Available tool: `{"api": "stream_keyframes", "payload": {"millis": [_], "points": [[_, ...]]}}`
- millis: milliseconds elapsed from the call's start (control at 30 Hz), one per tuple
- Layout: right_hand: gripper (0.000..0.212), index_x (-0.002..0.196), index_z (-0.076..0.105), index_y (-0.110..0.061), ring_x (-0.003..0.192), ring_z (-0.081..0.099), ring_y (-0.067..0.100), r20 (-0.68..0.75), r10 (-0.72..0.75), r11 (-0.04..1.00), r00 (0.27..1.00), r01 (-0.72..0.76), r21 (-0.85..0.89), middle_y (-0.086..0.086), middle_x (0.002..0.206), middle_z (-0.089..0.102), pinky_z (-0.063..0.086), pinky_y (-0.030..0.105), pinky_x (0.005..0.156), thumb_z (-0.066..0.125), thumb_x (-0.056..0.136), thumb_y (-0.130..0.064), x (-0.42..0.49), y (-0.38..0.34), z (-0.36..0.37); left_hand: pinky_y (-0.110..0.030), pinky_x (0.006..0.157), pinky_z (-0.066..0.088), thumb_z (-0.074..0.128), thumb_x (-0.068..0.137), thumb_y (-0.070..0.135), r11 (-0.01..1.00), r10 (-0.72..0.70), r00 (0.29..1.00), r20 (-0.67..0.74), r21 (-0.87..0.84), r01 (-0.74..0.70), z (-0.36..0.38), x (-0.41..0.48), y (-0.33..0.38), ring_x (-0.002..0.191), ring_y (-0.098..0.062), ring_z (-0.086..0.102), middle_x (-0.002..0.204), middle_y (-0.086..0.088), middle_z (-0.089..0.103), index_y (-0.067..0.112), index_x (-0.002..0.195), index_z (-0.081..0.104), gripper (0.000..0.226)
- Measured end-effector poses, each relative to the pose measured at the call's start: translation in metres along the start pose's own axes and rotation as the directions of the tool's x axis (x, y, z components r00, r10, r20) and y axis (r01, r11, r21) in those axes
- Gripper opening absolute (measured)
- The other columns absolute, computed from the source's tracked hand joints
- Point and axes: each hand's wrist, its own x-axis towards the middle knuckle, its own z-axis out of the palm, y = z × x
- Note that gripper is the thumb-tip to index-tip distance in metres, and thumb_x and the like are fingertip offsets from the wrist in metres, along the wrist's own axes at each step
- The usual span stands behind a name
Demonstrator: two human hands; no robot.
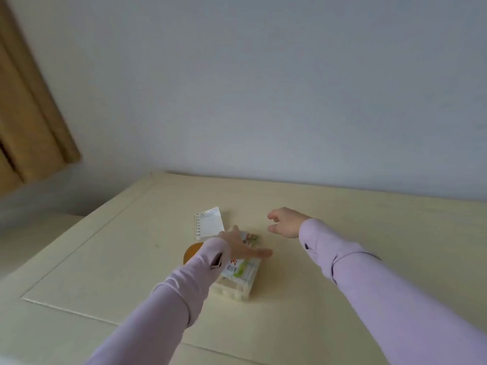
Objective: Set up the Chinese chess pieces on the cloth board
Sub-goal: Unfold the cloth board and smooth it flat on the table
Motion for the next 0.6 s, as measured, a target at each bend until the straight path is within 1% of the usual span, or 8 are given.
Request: {"api": "stream_keyframes", "payload": {"millis": [133,200,267,333,367,433,500,600], "points": [[0.053,0.146,0.029,-0.013,0.135,0.039,0.023,0.031,-0.007,0.999,0.999,0.006,0.052,0.006,0.149,0.037,0.030,0.033,0.111,0.045,0.096,-0.018,0.003,0.012,0.024,-0.042,0.097,0.042,0.073,0.065,0.061,0.998,-0.030,0.995,-0.097,0.055,0.036,0.023,0.006,0.003,0.129,-0.034,0.034,0.143,-0.015,0.026,0.019,0.145,0.015,0.107],[0.053,0.145,0.032,-0.014,0.128,0.046,0.025,0.021,-0.005,0.992,1.000,0.003,0.129,0.007,0.145,0.042,0.037,0.036,0.108,0.047,0.094,-0.014,0.003,0.021,0.039,-0.039,0.088,0.042,0.073,0.068,0.053,0.998,0.005,0.991,-0.131,0.065,0.003,0.032,0.005,0.004,0.124,-0.034,0.036,0.139,-0.015,0.027,0.020,0.142,0.022,0.096],[0.056,0.144,0.034,-0.015,0.115,0.056,0.026,-0.007,-0.015,0.982,1.000,0.016,0.190,0.009,0.139,0.047,0.045,0.035,0.099,0.050,0.091,-0.009,-0.001,0.028,0.043,-0.035,0.079,0.039,0.073,0.066,0.053,0.994,0.061,0.988,-0.144,0.095,-0.047,0.033,0.006,0.000,0.114,-0.030,0.040,0.134,-0.013,0.032,0.022,0.137,0.028,0.090],[0.061,0.145,0.031,-0.012,0.103,0.057,0.025,-0.027,-0.021,0.976,0.999,0.026,0.218,0.009,0.136,0.050,0.048,0.027,0.085,0.054,0.089,-0.005,-0.014,0.038,0.047,-0.034,0.082,0.042,0.073,0.058,0.058,0.986,0.128,0.985,-0.113,0.120,-0.114,0.036,0.002,-0.003,0.107,-0.026,0.043,0.131,-0.009,0.037,0.026,0.135,0.030,0.094],[0.066,0.146,0.029,-0.009,0.104,0.056,0.025,-0.023,-0.022,0.972,1.000,0.027,0.234,0.009,0.136,0.050,0.046,0.025,0.084,0.059,0.087,-0.005,-0.021,0.042,0.045,-0.036,0.088,0.044,0.072,0.052,0.061,0.980,0.162,0.983,-0.091,0.134,-0.149,0.035,0.001,-0.004,0.109,-0.025,0.045,0.132,-0.007,0.039,0.029,0.137,0.028,0.101],[0.084,0.149,0.021,-0.010,0.120,0.050,0.023,-0.021,-0.034,0.976,0.999,0.038,0.216,0.004,0.140,0.045,0.040,0.026,0.098,0.070,0.081,-0.011,-0.038,0.052,0.046,-0.038,0.095,0.046,0.076,0.056,0.056,0.959,0.258,0.965,-0.045,0.135,-0.250,0.037,-0.008,-0.002,0.110,-0.023,0.049,0.132,-0.002,0.042,0.032,0.142,0.024,0.103],[0.097,0.150,0.014,-0.014,0.133,0.038,0.019,-0.022,-0.064,0.987,0.998,0.067,0.148,0.000,0.146,0.037,0.030,0.025,0.106,0.077,0.076,-0.019,-0.058,0.057,0.048,-0.033,0.093,0.046,0.077,0.066,0.043,0.922,0.368,0.930,0.004,0.133,-0.365,0.040,-0.021,0.004,0.107,-0.020,0.050,0.127,0.003,0.043,0.033,0.146,0.019,0.099],[0.110,0.150,0.007,-0.018,0.138,0.028,0.016,0.011,-0.073,0.994,0.997,0.071,0.082,-0.002,0.152,0.028,0.025,0.023,0.107,0.081,0.070,-0.025,-0.083,0.065,0.056,-0.029,0.093,0.045,0.078,0.068,0.037,0.872,0.450,0.888,0.097,0.167,-0.461,0.047,-0.037,0.017,0.107,-0.017,0.051,0.121,0.008,0.046,0.034,0.147,0.017,0.099]]}}
